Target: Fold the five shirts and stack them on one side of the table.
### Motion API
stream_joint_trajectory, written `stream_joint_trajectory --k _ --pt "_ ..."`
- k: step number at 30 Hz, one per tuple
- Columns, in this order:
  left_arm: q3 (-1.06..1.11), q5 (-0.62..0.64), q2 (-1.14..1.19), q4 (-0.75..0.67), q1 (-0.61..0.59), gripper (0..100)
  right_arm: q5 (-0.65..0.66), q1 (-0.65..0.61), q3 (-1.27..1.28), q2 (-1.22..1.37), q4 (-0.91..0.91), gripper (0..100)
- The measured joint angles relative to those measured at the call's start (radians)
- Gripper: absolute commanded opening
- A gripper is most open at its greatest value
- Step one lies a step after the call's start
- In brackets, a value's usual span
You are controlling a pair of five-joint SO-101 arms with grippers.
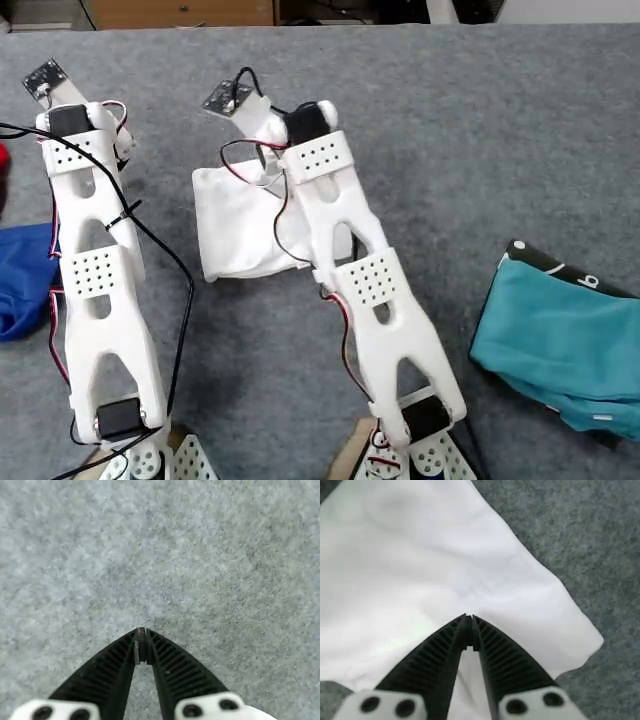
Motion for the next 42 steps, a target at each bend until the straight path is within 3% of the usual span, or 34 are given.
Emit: stream_joint_trajectory --k 12,42 --pt "0.0 -0.02 0.0 0.0 0.0 2 0.0 0.034 0.147 -0.028 0.0 0.5" --pt "0.0 -0.02 0.0 0.0 0.0 2 0.031 0.098 1.175 -0.718 -0.051 0.5"
